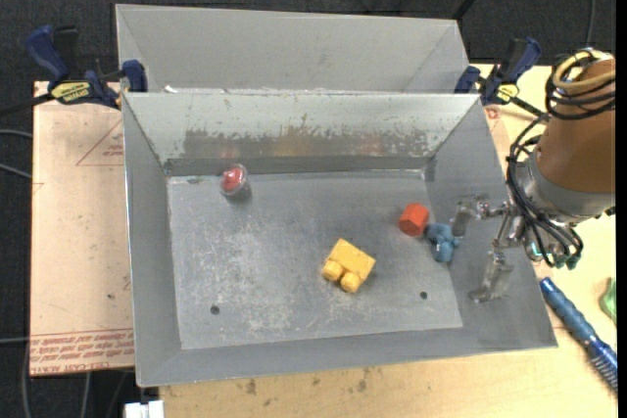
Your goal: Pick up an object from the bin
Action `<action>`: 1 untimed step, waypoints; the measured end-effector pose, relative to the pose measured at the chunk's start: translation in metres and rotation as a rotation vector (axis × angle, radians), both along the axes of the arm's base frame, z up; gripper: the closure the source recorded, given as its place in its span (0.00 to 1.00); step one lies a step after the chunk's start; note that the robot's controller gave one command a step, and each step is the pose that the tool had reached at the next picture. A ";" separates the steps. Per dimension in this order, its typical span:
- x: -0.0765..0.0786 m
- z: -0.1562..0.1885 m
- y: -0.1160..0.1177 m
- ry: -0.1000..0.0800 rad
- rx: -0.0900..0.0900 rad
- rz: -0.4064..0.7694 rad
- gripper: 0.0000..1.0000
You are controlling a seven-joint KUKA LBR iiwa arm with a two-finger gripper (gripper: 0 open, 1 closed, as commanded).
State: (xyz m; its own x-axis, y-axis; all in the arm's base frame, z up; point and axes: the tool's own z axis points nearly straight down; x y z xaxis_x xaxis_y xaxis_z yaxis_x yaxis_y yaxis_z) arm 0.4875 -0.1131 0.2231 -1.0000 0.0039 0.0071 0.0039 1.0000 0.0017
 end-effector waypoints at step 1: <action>0.096 -0.112 -0.001 -0.009 0.001 0.368 0.00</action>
Offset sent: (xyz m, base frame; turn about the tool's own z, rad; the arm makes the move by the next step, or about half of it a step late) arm 0.0952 -0.0031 -0.1090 -0.3688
